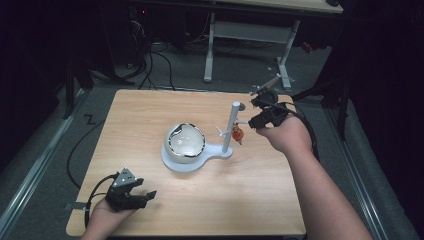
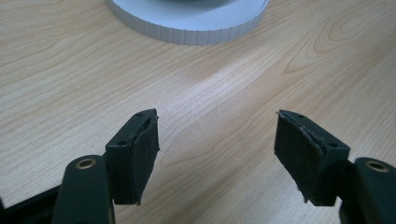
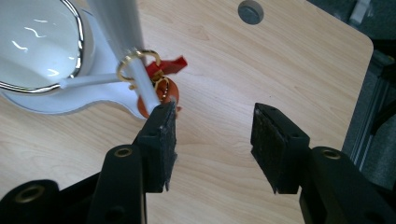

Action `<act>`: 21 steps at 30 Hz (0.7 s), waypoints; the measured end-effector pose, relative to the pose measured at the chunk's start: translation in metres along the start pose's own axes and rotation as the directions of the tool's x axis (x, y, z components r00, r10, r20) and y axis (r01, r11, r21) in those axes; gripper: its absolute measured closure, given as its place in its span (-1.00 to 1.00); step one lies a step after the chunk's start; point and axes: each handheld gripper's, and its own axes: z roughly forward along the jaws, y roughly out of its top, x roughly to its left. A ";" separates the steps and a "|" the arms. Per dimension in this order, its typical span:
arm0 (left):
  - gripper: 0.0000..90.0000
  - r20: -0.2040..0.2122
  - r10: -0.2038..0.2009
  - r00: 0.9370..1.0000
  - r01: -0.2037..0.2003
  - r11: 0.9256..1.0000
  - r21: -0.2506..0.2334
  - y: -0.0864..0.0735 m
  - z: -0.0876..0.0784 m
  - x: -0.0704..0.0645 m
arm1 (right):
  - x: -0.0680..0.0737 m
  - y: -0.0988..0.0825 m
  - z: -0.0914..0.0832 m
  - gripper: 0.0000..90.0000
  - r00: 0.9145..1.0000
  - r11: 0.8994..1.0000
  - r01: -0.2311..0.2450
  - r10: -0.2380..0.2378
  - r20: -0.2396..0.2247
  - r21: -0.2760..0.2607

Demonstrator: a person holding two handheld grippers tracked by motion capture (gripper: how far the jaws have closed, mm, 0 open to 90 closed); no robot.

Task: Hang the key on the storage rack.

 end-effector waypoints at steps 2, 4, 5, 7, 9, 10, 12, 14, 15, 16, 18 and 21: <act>-0.31 -0.002 0.008 1.000 -0.008 1.000 0.005 0.000 0.001 -0.001 | -0.003 -0.008 0.006 0.02 1.000 1.000 -0.018 0.017 -0.016 -0.010; -0.31 -0.003 0.012 1.000 -0.012 1.000 0.007 0.000 0.002 -0.002 | -0.006 -0.021 0.014 -0.01 0.999 0.999 -0.039 0.038 -0.031 -0.017; -0.31 -0.001 0.014 1.000 -0.014 1.000 0.010 0.000 0.003 -0.002 | -0.007 -0.028 0.019 -0.01 0.998 0.999 -0.044 0.043 -0.035 -0.024; -0.31 -0.002 0.012 1.000 -0.012 1.000 0.012 0.000 0.004 -0.002 | -0.007 -0.044 0.029 -0.02 0.999 0.999 -0.040 0.039 -0.036 -0.025; -0.31 -0.005 0.008 1.000 -0.008 1.000 0.014 0.000 0.006 -0.001 | -0.008 -0.057 0.038 -0.02 0.998 0.999 -0.046 0.045 -0.037 -0.029; -0.31 -0.005 0.008 1.000 -0.008 1.000 0.016 0.000 0.007 -0.001 | -0.009 -0.065 0.043 -0.03 0.998 0.998 -0.054 0.053 -0.037 -0.037; -0.31 -0.007 0.007 1.000 -0.007 1.000 0.016 0.001 0.009 -0.002 | -0.010 -0.081 0.053 -0.05 0.997 0.996 -0.070 0.069 -0.028 -0.054; -0.31 -0.006 0.010 1.000 -0.010 1.000 0.019 0.002 0.010 -0.002 | -0.010 -0.100 0.064 -0.05 0.997 0.994 -0.075 0.074 -0.009 -0.085; -0.31 -0.007 0.004 1.000 -0.004 1.000 0.018 0.002 0.012 -0.001 | -0.009 -0.111 0.069 -0.05 0.996 0.992 -0.086 0.086 -0.005 -0.097; -0.31 -0.007 -0.002 1.000 0.002 1.000 0.015 0.003 0.013 -0.001 | -0.008 -0.127 0.077 -0.06 0.995 0.988 -0.101 0.101 -0.004 -0.116; -0.31 -0.010 -0.007 1.000 0.007 1.000 0.019 0.004 0.016 0.000 | -0.005 -0.148 0.087 -0.08 0.994 0.983 -0.112 0.111 -0.012 -0.146; -0.31 -0.013 -0.014 1.000 0.014 1.000 0.026 0.006 0.020 -0.001 | -0.001 -0.177 0.100 -0.09 0.991 0.974 -0.135 0.132 -0.033 -0.181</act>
